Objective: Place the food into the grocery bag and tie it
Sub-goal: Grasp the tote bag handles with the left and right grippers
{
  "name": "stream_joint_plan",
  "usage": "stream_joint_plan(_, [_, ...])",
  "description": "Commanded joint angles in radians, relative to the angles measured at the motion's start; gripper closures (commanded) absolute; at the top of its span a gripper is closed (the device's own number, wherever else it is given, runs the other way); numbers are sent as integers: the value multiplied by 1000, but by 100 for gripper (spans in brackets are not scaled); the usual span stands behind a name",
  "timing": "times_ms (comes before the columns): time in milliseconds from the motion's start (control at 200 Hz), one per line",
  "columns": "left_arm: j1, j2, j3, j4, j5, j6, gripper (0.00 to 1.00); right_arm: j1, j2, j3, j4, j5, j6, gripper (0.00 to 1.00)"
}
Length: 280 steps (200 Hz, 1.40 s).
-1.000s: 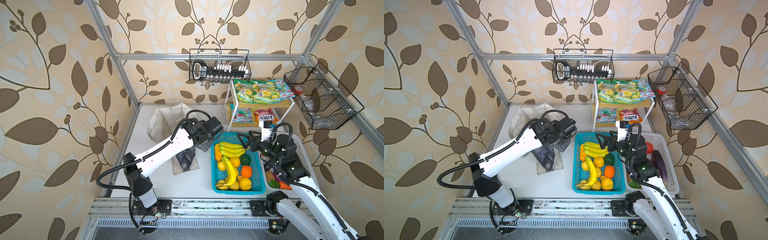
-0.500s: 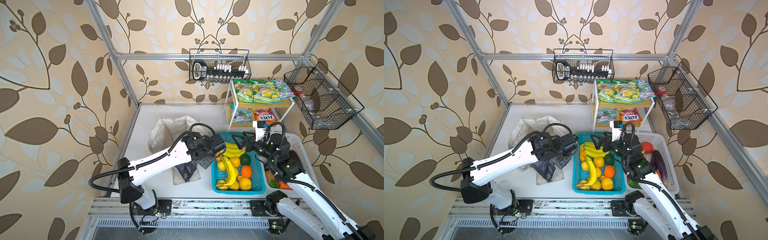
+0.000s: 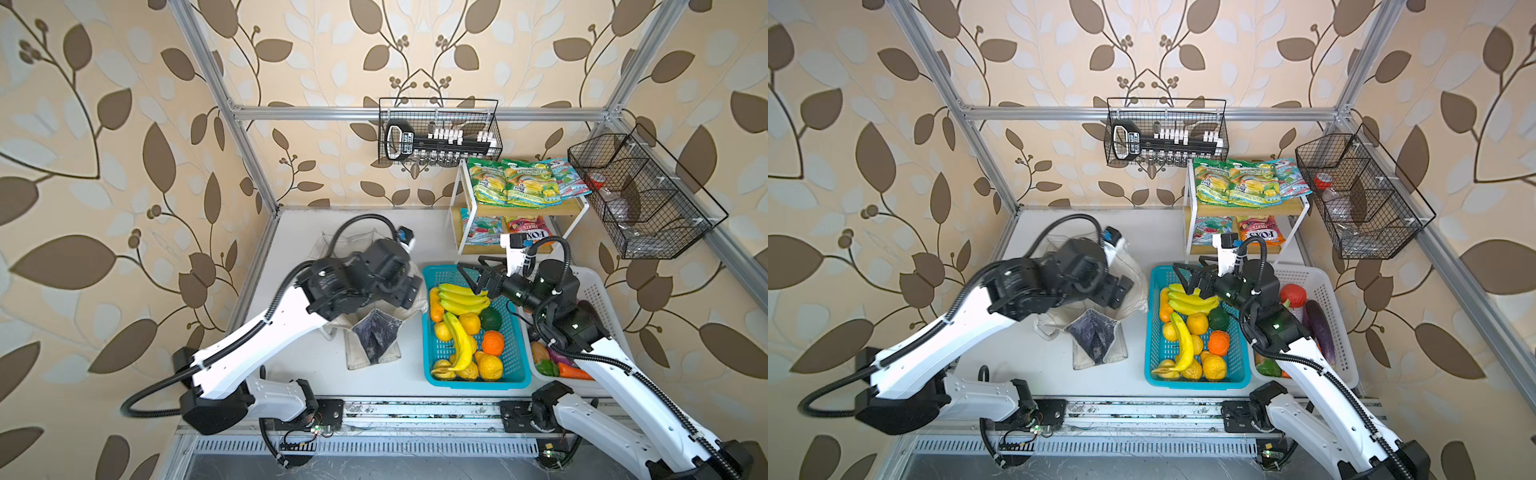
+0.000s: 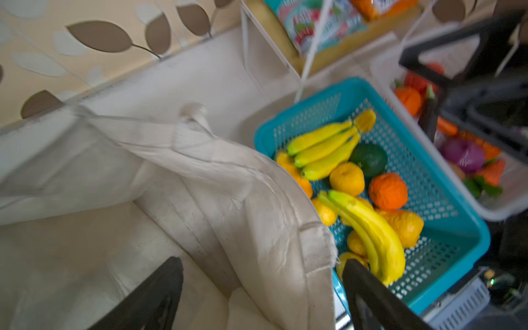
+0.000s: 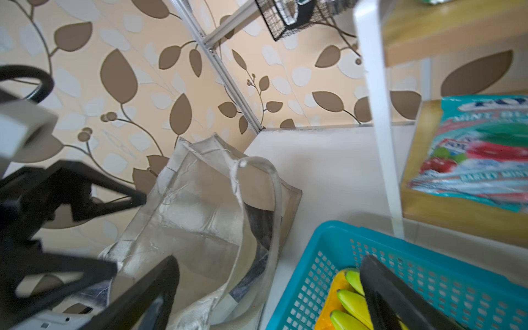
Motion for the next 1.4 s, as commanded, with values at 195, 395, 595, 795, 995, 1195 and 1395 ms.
stream_joint_plan(195, [267,-229,-83,74,40,-77,1,115,152,154,-90,33,-42,0])
stream_joint_plan(395, [484,-302,-166,-34,96,-138,1,157,295,258,-203,47,-75,1])
stream_joint_plan(595, [605,-336,-208,-138,-82,-149,1,196,396,309,-230,42,-95,6])
stream_joint_plan(795, [704,-376,-369,-67,20,-141,1,224,475,354,-256,55,-116,8])
stream_joint_plan(995, [720,-389,-463,31,122,-169,1,228,547,405,-298,47,-126,22])
stream_joint_plan(1195, [721,-367,-550,83,177,-180,24,268,580,435,-317,128,-120,38])
stream_joint_plan(1395, [721,-334,-543,104,225,-156,69,280,590,448,-312,158,-111,53])
